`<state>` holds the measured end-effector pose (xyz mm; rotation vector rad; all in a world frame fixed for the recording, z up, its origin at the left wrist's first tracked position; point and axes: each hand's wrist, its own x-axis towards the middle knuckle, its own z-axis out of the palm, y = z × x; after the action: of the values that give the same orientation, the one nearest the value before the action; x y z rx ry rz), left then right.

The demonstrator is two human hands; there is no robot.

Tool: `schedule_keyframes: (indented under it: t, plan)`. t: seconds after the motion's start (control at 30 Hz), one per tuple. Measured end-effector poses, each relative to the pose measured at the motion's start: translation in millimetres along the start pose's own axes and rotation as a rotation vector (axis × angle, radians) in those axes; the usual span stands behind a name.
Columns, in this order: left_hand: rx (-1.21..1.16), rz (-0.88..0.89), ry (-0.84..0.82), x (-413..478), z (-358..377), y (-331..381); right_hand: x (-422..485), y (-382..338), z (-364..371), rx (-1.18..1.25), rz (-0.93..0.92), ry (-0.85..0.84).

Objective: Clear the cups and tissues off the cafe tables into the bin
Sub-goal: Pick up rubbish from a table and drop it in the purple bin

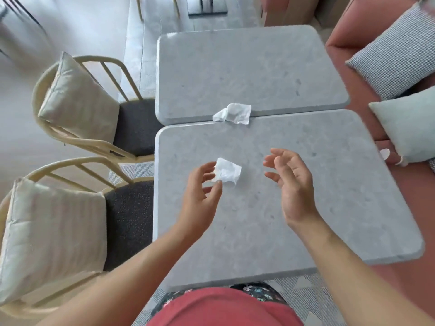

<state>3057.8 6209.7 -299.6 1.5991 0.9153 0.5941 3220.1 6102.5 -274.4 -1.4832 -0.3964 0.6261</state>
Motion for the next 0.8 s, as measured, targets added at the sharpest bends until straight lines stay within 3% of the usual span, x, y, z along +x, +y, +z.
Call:
schedule_keyframes:
  t: [0.17, 0.37, 0.53, 0.7, 0.8]
  plan:
    - [0.196, -0.115, 0.028, 45.8, 35.2, -44.0, 30.7, 11.1, -11.6, -0.039, 0.048, -0.04]
    - [0.596, -0.224, -0.147, 99.9, 85.4, -115.7, 40.1, 26.3, -39.6, -0.094, 0.103, -0.009]
    - [0.943, -0.184, -0.259, 129.1, 112.6, -147.6, 37.5, 39.3, -69.3, -0.158, 0.143, 0.002]
    - [1.034, -0.151, -0.23, 138.1, 116.1, -162.5, 32.6, 49.4, -99.1, -0.182, 0.176, 0.025]
    - [0.89, -0.122, -0.172, 141.6, 112.6, -161.0, 35.6, 51.0, -105.4, -0.176, 0.171, 0.011]
